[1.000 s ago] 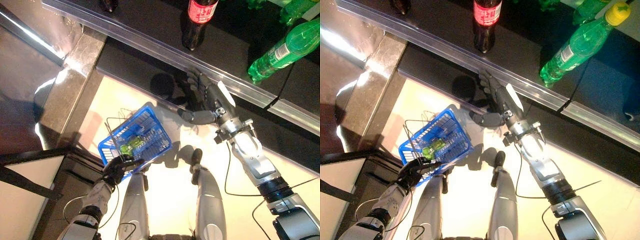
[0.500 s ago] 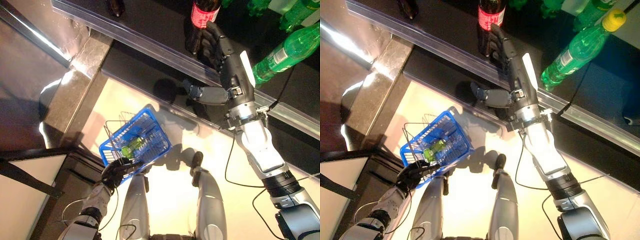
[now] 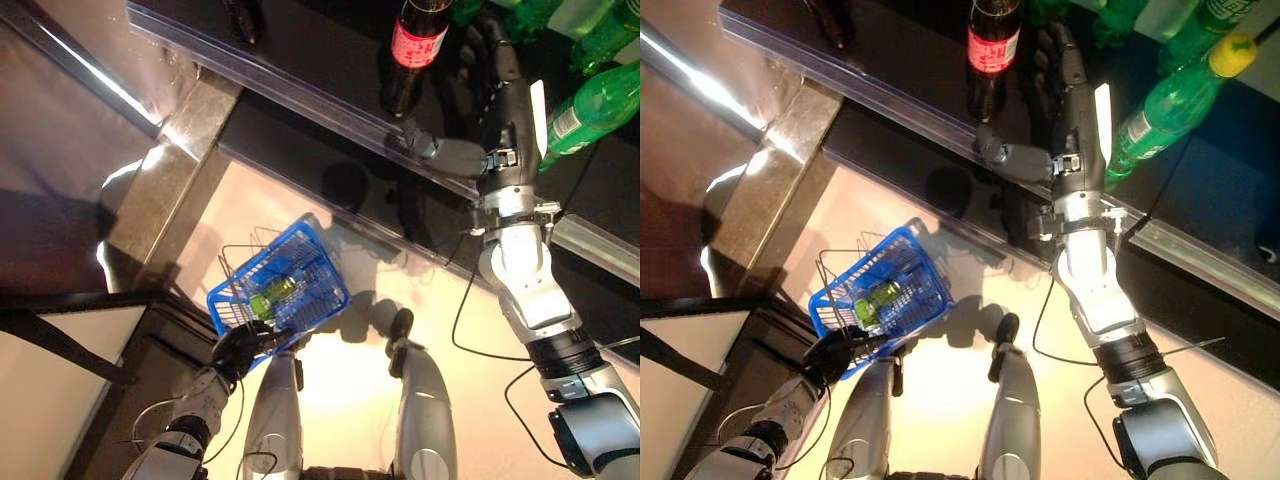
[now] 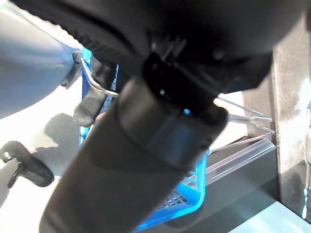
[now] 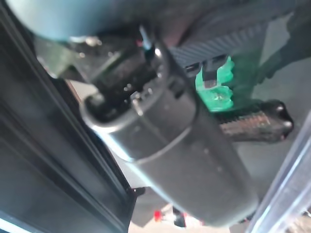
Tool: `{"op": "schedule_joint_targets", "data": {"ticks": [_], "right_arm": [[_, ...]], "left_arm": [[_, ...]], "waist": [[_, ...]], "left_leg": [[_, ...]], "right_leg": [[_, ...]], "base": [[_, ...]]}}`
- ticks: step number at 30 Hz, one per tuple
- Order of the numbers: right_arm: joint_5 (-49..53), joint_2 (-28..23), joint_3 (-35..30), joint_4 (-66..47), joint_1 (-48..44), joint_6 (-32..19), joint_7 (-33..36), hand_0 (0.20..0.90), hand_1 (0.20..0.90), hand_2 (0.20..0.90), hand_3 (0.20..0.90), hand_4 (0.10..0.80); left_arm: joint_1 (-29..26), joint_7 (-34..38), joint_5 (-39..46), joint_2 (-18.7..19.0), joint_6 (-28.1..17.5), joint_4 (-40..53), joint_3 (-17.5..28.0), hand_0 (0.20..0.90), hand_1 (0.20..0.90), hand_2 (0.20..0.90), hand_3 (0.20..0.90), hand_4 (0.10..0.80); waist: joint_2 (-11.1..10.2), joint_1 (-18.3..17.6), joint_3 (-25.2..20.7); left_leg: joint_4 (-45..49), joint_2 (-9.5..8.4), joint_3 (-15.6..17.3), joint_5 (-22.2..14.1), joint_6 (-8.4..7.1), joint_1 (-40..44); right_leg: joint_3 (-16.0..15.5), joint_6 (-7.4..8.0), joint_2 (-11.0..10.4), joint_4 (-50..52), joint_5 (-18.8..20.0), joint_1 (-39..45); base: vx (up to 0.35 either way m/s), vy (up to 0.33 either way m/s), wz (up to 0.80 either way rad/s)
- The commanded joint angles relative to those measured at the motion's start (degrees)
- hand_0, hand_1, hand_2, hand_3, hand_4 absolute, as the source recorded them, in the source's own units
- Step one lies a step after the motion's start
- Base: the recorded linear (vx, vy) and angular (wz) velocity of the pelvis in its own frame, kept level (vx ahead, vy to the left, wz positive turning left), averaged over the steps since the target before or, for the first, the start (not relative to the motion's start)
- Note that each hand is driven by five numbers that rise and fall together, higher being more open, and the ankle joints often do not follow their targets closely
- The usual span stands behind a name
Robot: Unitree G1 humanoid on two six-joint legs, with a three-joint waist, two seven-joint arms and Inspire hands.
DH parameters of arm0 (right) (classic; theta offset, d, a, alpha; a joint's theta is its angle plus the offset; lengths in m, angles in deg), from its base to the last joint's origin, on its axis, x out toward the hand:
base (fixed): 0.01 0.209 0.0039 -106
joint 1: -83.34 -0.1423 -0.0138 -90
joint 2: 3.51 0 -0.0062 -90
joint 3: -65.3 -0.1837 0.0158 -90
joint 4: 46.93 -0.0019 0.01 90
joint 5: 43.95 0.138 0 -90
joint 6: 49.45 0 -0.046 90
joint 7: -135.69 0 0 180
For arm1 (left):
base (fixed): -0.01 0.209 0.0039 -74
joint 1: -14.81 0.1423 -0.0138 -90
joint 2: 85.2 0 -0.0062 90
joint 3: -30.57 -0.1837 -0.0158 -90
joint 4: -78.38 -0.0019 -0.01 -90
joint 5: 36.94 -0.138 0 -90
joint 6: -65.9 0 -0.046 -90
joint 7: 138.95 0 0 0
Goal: Pick up the drink and place into the basket.
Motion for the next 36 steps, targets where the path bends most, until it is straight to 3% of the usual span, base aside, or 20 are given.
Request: {"op": "schedule_joint_targets", "data": {"ticks": [1,20,36], "right_arm": [[1.0,-1.2,-5.4,-3.6,-7.6,-4.9,2.7,0.900,0.900,0.900,0.900,0.800],[5.9,-3.3,-0.4,9.8,-21.8,2.0,2.1,0.900,0.900,0.900,0.900,0.800],[5.6,-2.6,2.2,10.1,-25.9,6.2,-0.7,0.900,0.900,0.900,0.900,0.800]], "left_arm": [[7.4,-1.1,-0.7,1.8,-0.7,3.4,-1.0,0.300,0.300,0.300,0.200,0.100],[6.5,-0.8,-2.1,3.3,1.1,5.0,-4.1,0.300,0.300,0.300,0.200,0.100],[6.6,-1.2,-3.0,3.8,2.1,6.1,-4.6,0.300,0.300,0.300,0.200,0.100]], "waist": [[0.3,0.7,-1.4],[0.7,3.8,-0.8],[1.0,5.0,-0.8]], "left_leg": [[-0.9,-0.06,-2.4,3.9,3.44,-1.9],[-1.7,-0.73,-3.2,4.2,3.91,-0.8],[-2.0,-1.11,-3.8,4.5,3.93,-0.5]], "right_leg": [[-2.9,5.45,-5.8,-1.7,0.3,4.6],[-5.1,5.06,-6.0,-3.1,0.5,7.3],[-5.8,5.02,-6.2,-3.8,0.4,8.6]], "base": [[0.000,0.000,0.00],[0.005,-0.007,0.03],[0.000,0.000,0.00]]}}
